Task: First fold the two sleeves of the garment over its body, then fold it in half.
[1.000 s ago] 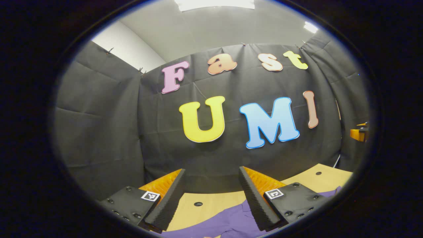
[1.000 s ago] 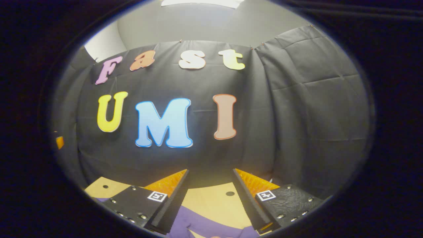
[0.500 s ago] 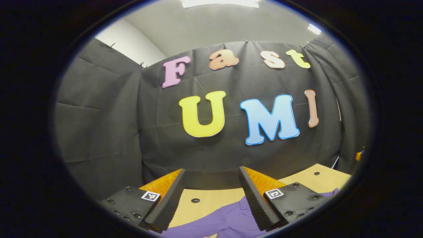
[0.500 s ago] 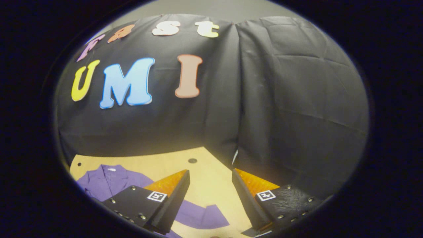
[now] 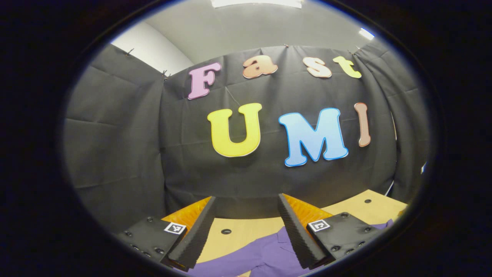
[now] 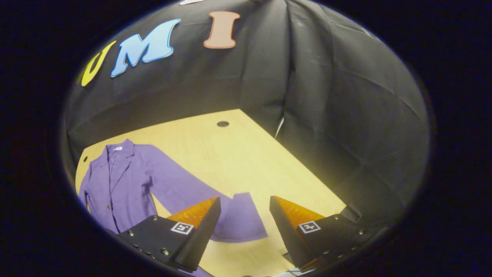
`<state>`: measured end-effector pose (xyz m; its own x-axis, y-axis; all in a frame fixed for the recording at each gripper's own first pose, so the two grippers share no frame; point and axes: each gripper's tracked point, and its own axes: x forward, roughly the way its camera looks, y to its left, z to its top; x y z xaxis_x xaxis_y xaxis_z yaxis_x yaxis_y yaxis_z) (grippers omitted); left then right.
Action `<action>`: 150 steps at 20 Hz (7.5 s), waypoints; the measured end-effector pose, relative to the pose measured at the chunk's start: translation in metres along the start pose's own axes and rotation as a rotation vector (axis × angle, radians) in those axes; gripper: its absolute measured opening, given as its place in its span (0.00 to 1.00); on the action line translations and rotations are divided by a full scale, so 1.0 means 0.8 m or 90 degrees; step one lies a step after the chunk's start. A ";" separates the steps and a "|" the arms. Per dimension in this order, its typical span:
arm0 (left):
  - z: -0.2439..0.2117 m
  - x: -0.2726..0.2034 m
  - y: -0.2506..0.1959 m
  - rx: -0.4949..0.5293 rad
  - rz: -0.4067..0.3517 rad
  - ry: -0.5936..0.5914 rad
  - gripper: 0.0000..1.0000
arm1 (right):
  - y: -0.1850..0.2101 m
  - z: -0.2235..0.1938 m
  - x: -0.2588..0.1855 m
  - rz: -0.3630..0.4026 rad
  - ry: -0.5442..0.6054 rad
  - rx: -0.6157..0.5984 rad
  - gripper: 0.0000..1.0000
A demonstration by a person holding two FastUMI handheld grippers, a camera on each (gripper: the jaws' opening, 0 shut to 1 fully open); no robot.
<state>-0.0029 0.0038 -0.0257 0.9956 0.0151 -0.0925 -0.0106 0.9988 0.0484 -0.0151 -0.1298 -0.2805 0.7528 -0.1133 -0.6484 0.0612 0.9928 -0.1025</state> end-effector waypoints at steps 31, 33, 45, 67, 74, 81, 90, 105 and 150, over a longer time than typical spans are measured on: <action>0.002 -0.003 -0.021 0.009 0.001 0.019 1.00 | 0.034 -0.098 0.069 0.031 0.184 0.059 0.07; 0.001 -0.004 -0.012 0.010 0.007 0.019 1.00 | 0.045 -0.086 0.064 0.053 0.181 0.078 0.07; -0.012 -0.009 0.024 -0.025 0.028 0.022 1.00 | 0.221 0.044 -0.016 0.256 0.049 0.062 0.06; -0.067 -0.052 0.219 -0.014 0.177 0.072 1.00 | 0.626 0.062 -0.119 0.547 0.057 -0.060 0.06; -0.103 -0.060 0.269 -0.022 0.210 0.101 1.00 | 0.652 0.035 -0.126 0.553 0.080 -0.095 0.06; -0.172 -0.062 0.272 -0.034 0.194 0.139 1.00 | 0.638 0.054 -0.121 0.510 0.035 -0.108 0.06; -0.346 -0.113 0.284 -0.067 0.213 0.281 1.00 | 0.595 0.089 -0.135 0.486 -0.016 -0.095 0.05; -0.571 -0.182 0.332 -0.167 0.287 0.492 1.00 | 0.522 0.095 -0.152 0.451 -0.041 -0.089 0.41; -0.498 -0.017 0.205 -0.195 0.203 0.474 0.07 | 0.341 0.062 -0.096 0.341 0.009 0.014 0.41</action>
<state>-0.0553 0.1862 -0.4128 0.6215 0.2169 -0.7528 -0.4108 0.9084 -0.0774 -0.0242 0.1517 -0.2213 0.6732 0.4093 -0.6159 -0.3152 0.9122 0.2617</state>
